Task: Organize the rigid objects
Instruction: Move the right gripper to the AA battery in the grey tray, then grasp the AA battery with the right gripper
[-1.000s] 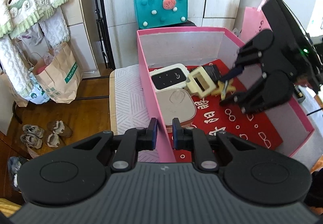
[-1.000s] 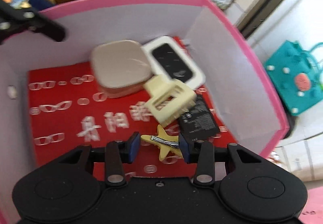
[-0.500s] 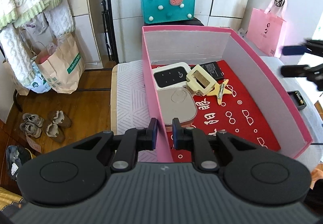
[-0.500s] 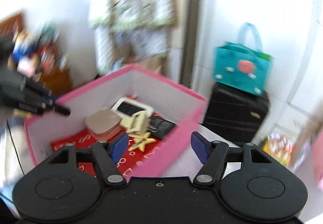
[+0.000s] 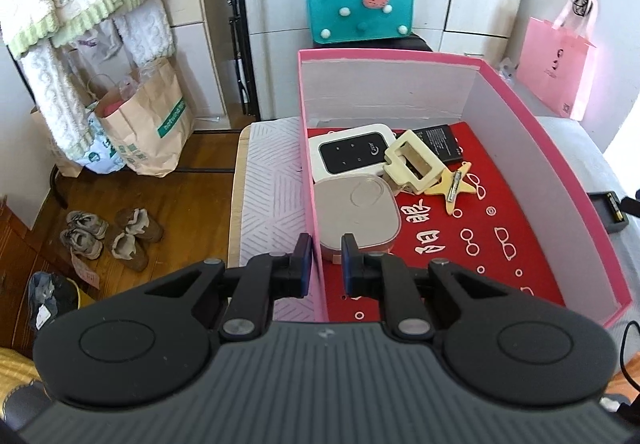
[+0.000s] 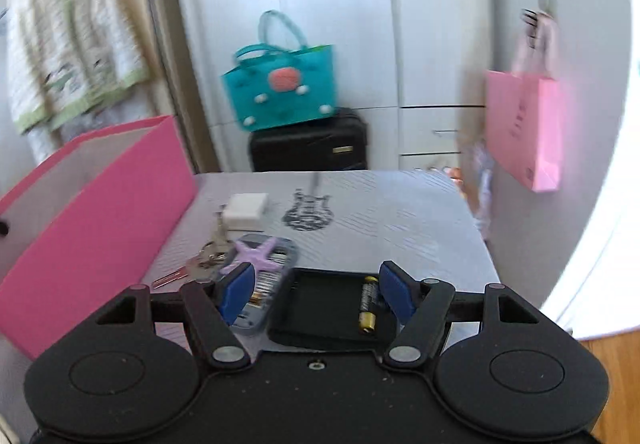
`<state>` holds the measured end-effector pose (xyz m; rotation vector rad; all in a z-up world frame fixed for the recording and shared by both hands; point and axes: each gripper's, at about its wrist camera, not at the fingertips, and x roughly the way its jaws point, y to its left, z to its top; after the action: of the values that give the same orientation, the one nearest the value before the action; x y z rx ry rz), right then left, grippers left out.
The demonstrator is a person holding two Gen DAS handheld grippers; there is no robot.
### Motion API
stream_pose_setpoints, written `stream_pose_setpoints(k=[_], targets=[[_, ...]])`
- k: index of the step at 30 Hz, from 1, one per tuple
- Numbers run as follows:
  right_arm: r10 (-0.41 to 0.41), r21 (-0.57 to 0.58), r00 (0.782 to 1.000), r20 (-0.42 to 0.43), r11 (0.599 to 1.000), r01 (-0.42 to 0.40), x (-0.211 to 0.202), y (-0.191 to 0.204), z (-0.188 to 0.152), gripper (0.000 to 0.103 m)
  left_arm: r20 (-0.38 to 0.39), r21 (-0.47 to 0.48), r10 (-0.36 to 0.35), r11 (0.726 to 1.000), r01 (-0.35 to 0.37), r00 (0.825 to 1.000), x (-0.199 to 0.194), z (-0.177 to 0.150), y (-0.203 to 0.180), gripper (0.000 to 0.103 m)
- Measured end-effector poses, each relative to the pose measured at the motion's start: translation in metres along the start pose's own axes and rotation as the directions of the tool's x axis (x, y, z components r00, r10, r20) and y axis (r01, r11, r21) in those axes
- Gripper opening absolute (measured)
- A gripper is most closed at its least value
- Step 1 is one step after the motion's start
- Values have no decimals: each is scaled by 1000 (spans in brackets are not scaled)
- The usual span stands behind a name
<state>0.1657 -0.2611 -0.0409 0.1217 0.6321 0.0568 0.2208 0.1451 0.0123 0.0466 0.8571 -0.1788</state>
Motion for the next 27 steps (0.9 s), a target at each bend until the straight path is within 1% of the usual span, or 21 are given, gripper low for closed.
stream_pose_setpoints(k=[3,5,6,7,8,10,14,15,16,18,20,21,24,27], targets=[[19,-20,1000,-1,1000,-19,1,-2,0,71,5,-10,11,1000,-11,1000,0,-1,-1,14],[40,-25,999,6,999,-40,3,-5,2,54,6,-17,19,1000,-19,1000,0,0,-1,14],[49,-17,999,-10,999,-49,6,-7,3,51,5,-23,24,999,-24,1000,0,0,-2,14],[47,-13,999,-28,999,-47,6,-9,2,46,4,-27,30,999,-30,1000,1,1,-3,14],[40,-16,998,-44,999,-41,10,-12,1,38,3,-27,36,999,-36,999,1,2,-4,14],[14,-49,996,-84,999,-19,18,-12,0,30,-2,-30,47,998,-47,999,2,4,-6,14],[-86,-106,987,-134,992,71,31,-7,-5,29,-7,-33,61,998,-61,998,4,9,-8,14],[-95,-111,986,-133,991,81,33,-8,-6,29,-11,-35,65,997,-66,998,4,10,-9,14],[-89,-111,988,-129,991,75,33,-8,-6,31,-13,-31,70,997,-70,997,5,11,-10,14],[-61,-111,989,-137,993,46,35,-9,-8,29,-18,-25,82,996,-82,996,5,13,-12,14],[-30,-88,991,-131,996,18,37,-11,-7,11,-20,-20,93,995,-94,995,6,13,-14,14],[-11,-76,992,-128,997,1,38,-12,-7,11,-20,-19,97,995,-98,995,6,13,-15,14],[1,-75,994,-113,997,-10,38,-12,-9,11,-22,-18,100,995,-100,995,4,12,-15,14],[37,-40,993,-109,998,-42,35,-14,-6,11,-13,-15,100,995,-100,995,3,12,-15,14]])
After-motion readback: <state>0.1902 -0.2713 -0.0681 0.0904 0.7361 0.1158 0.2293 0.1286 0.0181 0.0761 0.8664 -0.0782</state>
